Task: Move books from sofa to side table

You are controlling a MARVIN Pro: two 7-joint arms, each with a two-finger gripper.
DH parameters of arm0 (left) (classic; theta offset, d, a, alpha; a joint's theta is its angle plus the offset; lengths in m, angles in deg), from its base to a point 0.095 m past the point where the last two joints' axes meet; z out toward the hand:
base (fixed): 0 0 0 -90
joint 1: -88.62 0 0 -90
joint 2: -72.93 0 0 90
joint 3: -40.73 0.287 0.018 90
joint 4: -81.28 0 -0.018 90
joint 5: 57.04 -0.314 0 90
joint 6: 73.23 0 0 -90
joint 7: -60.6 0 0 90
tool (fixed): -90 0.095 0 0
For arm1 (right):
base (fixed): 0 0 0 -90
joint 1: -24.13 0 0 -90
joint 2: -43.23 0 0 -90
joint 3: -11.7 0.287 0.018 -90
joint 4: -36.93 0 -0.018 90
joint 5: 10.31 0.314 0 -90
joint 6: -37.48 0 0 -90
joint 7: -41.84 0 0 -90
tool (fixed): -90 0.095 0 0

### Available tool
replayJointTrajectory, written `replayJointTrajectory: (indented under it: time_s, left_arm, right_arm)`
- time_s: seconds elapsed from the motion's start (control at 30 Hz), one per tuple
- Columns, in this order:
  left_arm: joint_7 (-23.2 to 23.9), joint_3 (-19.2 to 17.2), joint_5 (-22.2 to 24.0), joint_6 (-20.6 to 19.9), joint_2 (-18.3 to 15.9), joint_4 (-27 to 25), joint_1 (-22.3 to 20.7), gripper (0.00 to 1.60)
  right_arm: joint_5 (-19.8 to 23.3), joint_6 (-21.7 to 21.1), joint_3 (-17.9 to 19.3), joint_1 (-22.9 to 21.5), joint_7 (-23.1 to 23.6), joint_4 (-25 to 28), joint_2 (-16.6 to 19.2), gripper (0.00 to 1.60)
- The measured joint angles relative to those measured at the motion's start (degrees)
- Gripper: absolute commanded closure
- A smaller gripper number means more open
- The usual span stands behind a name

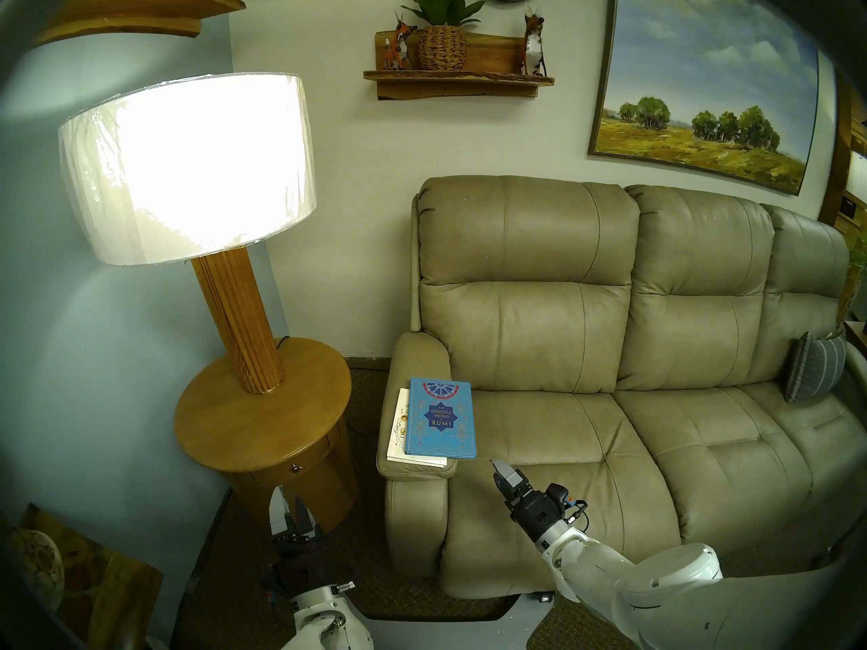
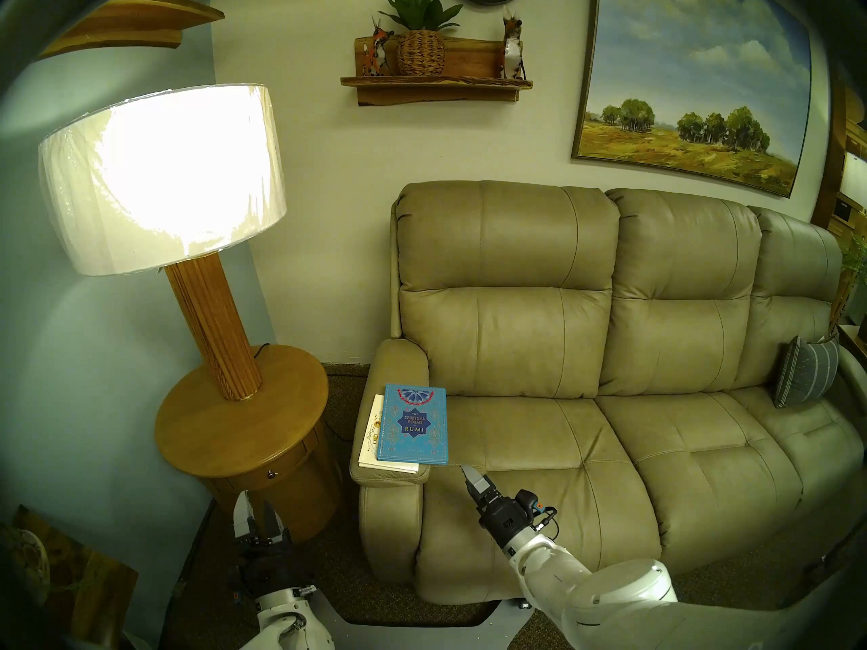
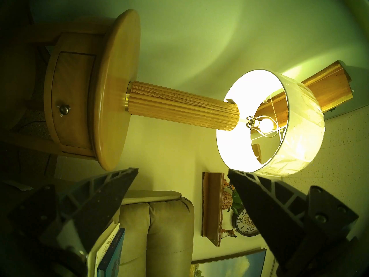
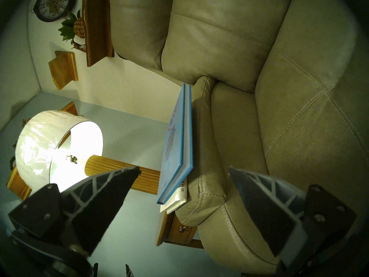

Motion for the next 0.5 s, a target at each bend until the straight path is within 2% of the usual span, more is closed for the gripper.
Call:
replayJointTrajectory:
  time_s: [0.27, 0.5]
  left_arm:
    - [0.0, 0.0, 0.0, 0.0, 0.0, 0.1, 0.0, 0.00]
    - [0.0, 0.0, 0.0, 0.0, 0.0, 0.1, -0.1, 0.00]
  right_arm:
    - [0.2, 0.5, 0.0, -2.6, -6.0, 0.0, -2.4, 0.00]
    - [0.3, 1.2, 0.1, -4.3, -9.5, 0.0, -4.5, 0.00]
